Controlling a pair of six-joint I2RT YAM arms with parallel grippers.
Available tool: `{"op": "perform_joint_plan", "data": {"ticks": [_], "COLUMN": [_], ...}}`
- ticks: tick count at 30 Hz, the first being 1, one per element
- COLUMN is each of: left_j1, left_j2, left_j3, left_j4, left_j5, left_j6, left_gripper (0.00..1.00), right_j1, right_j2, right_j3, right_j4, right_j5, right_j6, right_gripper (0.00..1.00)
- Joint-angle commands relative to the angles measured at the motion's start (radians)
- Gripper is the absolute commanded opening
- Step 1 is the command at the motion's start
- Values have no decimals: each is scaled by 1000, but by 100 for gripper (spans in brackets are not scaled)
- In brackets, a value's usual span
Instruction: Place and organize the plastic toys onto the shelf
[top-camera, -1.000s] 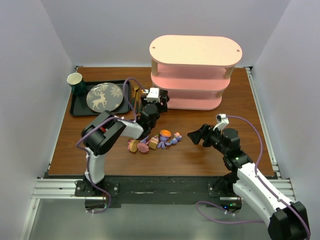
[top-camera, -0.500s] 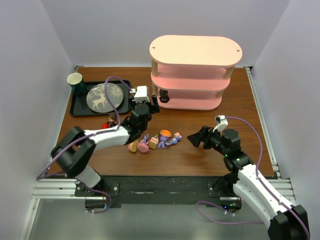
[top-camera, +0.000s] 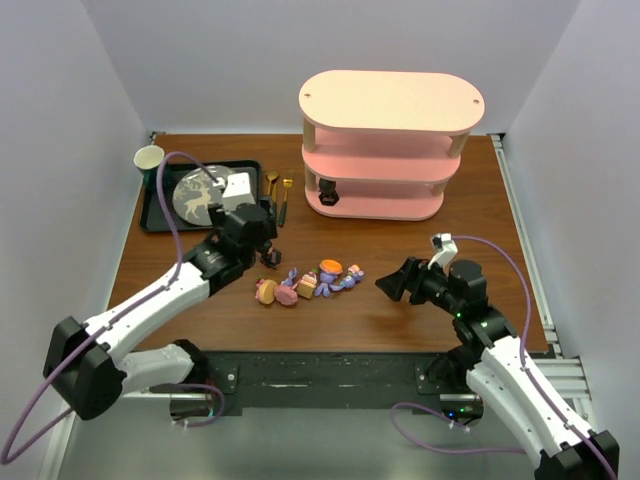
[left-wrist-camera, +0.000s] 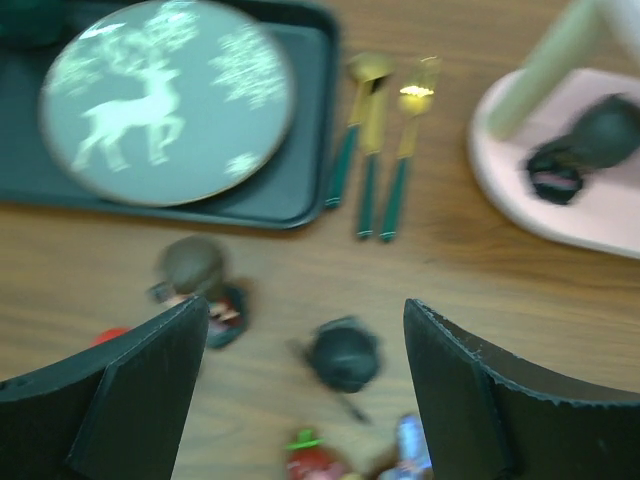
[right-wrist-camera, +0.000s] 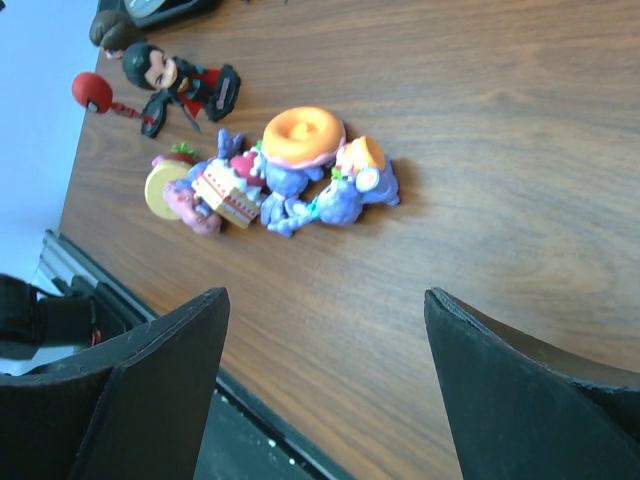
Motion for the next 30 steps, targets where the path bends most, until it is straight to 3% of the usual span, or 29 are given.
{"op": "perform_joint_plan", "data": {"ticks": [1, 6, 13, 24, 30], "left_j1": [104, 253, 403, 455, 503], "left_j2": [-80, -141, -103, -100, -63], "left_j3": [23, 22, 7, -88, -115], "left_j4": [-237, -311, -389, -320, -248], "left_j5": [68, 188, 321, 341, 444], "left_j6": [-34, -17, -9, 92, 158], "left_gripper": [84, 86, 86, 85, 81], "right_j1": [3, 2, 2, 3, 3], "right_j2": [-33, -55, -33, 3, 23], "right_j3": [44, 27, 4, -37, -47], "right_j4": [-64, -63, -5, 77, 107], "right_j5": [-39, -49, -72, -97, -106], "right_j6": [-12, -3, 16, 45, 54], "right_gripper": [83, 83, 83, 83, 83]}}
